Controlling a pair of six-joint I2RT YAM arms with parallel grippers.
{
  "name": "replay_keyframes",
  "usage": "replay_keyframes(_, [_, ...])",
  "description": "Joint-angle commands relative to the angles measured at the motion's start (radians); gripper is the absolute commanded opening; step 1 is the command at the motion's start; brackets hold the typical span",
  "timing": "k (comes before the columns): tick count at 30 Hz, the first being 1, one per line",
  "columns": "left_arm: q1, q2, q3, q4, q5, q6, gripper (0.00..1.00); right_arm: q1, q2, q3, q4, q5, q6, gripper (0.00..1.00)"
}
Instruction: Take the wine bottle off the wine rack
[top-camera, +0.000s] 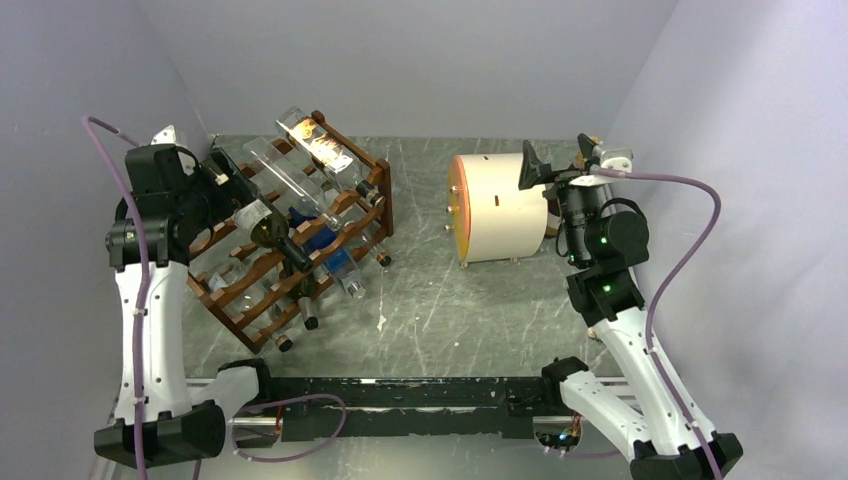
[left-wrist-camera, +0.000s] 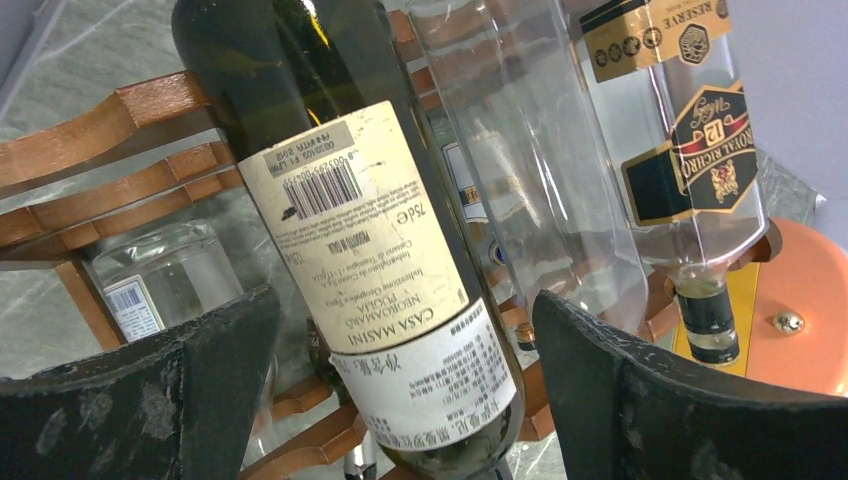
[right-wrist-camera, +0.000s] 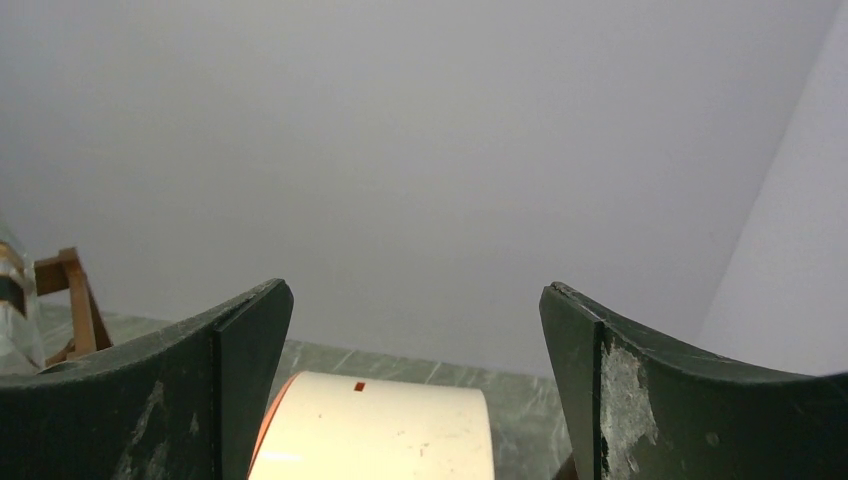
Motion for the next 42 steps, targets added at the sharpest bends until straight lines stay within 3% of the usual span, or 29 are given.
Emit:
replay_keyframes(1, [0.001, 0.032, -0.011, 0.051, 0.020, -0.033, 0.99, 0.006, -0.042, -0.021, -0.075, 0.155, 0.126, 1.00])
replay_keyframes(6, [0.000, 0.069, -0.026, 0.063, -0.031, -0.051, 0.99, 0.007, -0.060, -0.061, -0.081, 0.362, 0.344, 1.00])
replay_keyframes(9, [0.001, 0.086, -0.038, 0.068, -0.048, -0.055, 0.99, 0.009, -0.028, -0.019, -0.186, 0.449, 0.485, 1.00])
replay_keyframes(14, [0.001, 0.114, -0.072, 0.093, -0.051, -0.061, 1.00, 0.009, -0.005, 0.013, -0.258, 0.411, 0.519, 1.00])
replay_keyframes(19, [0.001, 0.118, -0.116, 0.146, -0.040, -0.083, 0.98, 0.009, -0.093, -0.022, -0.216, 0.196, 0.370, 1.00])
replay_keyframes(22, [0.001, 0.119, -0.135, 0.167, -0.033, -0.100, 0.95, 0.009, -0.129, -0.028, -0.225, 0.159, 0.379, 1.00])
replay_keyframes(25, [0.001, 0.110, -0.148, 0.178, -0.031, -0.108, 0.87, 0.009, -0.132, -0.022, -0.237, 0.134, 0.352, 1.00])
replay_keyframes(30, [0.002, 0.049, -0.159, 0.194, -0.055, -0.119, 0.62, 0.009, -0.096, 0.029, -0.302, 0.034, 0.314, 1.00])
replay_keyframes(34, [0.002, -0.010, -0.161, 0.208, -0.052, -0.128, 0.48, 0.010, -0.082, 0.023, -0.268, -0.102, 0.277, 1.00])
replay_keyframes(39, [0.002, -0.074, -0.157, 0.206, -0.061, -0.148, 0.25, 0.009, -0.063, 0.036, -0.267, -0.144, 0.287, 1.00])
replay_keyframes(42, [0.002, -0.105, -0.158, 0.208, -0.059, -0.156, 0.19, 0.009, -0.054, 0.039, -0.268, -0.153, 0.287, 1.00])
